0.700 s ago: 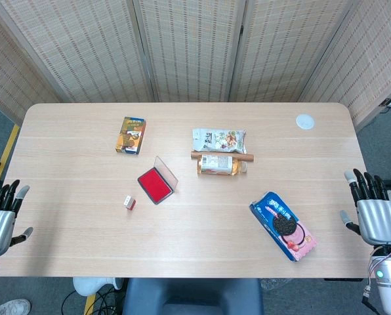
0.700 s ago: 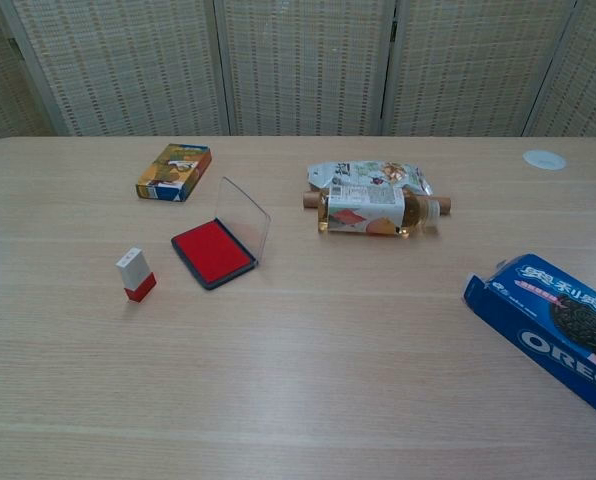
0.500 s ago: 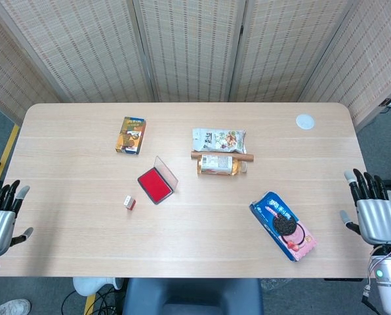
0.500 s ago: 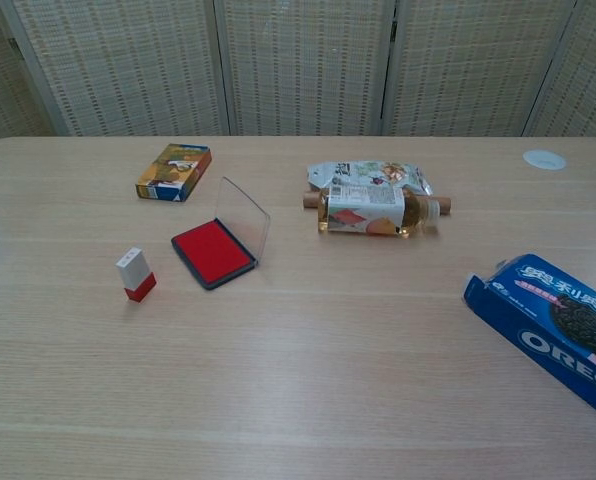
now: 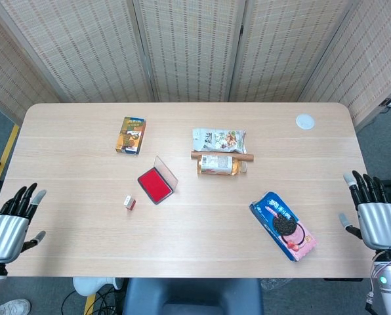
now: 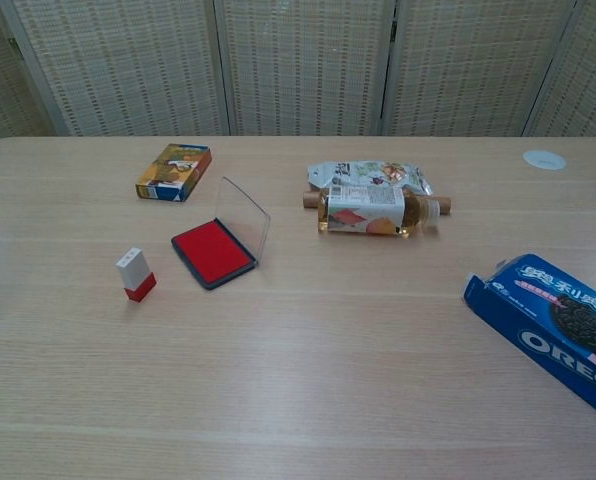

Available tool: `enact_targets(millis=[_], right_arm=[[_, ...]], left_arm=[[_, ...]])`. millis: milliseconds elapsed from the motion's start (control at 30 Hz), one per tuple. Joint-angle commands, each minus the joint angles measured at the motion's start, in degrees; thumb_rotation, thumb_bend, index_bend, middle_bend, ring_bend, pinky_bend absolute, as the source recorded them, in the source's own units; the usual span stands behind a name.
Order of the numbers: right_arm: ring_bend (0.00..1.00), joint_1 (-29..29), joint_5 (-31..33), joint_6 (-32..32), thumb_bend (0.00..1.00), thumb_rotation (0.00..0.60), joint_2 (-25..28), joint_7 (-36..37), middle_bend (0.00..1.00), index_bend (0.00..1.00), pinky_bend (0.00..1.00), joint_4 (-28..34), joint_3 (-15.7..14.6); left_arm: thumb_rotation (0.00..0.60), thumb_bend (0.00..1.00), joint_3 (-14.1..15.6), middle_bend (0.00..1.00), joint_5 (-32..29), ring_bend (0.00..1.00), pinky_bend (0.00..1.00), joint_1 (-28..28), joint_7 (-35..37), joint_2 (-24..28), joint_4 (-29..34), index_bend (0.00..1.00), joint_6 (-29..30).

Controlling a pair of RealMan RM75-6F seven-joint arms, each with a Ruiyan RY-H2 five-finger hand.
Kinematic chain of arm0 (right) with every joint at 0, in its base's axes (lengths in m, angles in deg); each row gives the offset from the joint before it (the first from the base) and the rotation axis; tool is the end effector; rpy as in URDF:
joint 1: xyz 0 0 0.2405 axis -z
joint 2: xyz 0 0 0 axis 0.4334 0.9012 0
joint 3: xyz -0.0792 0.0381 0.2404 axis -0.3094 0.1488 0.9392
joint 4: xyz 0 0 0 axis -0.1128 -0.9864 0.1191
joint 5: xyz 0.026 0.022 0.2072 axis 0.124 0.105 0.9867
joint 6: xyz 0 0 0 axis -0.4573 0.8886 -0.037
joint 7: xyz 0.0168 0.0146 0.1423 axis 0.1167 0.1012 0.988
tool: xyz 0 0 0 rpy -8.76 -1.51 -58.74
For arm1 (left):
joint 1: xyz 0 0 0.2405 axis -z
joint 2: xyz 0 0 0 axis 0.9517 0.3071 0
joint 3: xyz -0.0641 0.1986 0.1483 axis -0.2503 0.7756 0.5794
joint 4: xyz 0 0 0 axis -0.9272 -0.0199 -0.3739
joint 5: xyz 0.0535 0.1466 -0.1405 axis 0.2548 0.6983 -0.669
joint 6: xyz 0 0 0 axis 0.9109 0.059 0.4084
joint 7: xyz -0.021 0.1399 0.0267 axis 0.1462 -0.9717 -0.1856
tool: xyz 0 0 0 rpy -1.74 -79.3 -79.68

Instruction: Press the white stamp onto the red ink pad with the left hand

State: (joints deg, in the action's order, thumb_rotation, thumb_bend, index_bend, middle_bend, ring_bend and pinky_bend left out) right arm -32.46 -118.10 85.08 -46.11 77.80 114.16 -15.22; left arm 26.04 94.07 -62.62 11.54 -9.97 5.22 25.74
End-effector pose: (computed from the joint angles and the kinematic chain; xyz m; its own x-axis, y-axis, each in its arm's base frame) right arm -0.3149 -0.2004 0.1597 0.5356 0.0437 0.8434 -0.8442 0.0023 0.5360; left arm -0.2946 0.1995 0.1503 0.6284 -0.0379 0.7769 0.7635 -0.1608 -0.6254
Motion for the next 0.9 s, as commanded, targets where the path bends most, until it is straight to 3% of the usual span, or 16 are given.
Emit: enact_targets(millis=[33,133,333,500,567,700,900], right_arm=[[0.0,0.07,-0.76,0.2,0.3,0.6,0.33,0.71,0.0,0.0,0.0,0.05,-0.25],[0.0,0.02,-1.56,0.31,0.3,0.6,0.43,1.41,0.0,0.0,0.0,0.05,-0.47],[0.0,-0.48,-1.46,-0.66,0.3,0.6,0.31,1.18,0.0,0.0,0.0,-0.28,-0.44],[0.0,-0.8,-0.84,-1.51,0.3,0.6,0.29,1.24,0.0,0.0,0.0,-0.42,-0.26],[0.0,-0.88,-0.41,-1.7,0.3,0.6,0.37,1.45,0.0,0.0,0.0,-0.55,-0.02],[0.0,-1.12,0.45,-2.22,0.3,0.6,0.43,1.74,0.0,0.0,0.0,-0.79,0.44],[0.0,-1.46,1.35,-3.07,0.3,0.6,0.43,2.04,0.0,0.0,0.0,-1.09,0.75]], left_arm=[[0.6,0.2,0.92,0.19,0.07,0.0,0.28,2.61,-1.83,0.99,4.27,0.08,-5.59],[0.6,0.2,0.28,0.3,-0.44,0.03,0.28,4.35,-2.8,-0.48,4.98,0.1,-8.02],[0.6,0.2,-1.75,0.55,-2.11,0.18,0.33,7.02,-6.96,-4.28,4.3,0.12,-10.42],[0.6,0.2,-4.02,0.87,-3.19,0.42,0.39,9.46,-6.43,-7.72,1.19,0.18,-11.3],[0.6,0.2,-4.42,0.93,-2.62,0.5,0.43,10.41,-5.55,-8.94,-0.51,0.21,-11.38],[0.6,0.2,-4.67,1.0,-1.8,0.65,0.57,11.97,-3.92,-11.12,-3.82,0.32,-11.88],[0.6,0.2,-4.42,1.0,-4.71,0.74,0.68,13.94,-2.99,-12.94,-5.38,0.39,-16.45]])
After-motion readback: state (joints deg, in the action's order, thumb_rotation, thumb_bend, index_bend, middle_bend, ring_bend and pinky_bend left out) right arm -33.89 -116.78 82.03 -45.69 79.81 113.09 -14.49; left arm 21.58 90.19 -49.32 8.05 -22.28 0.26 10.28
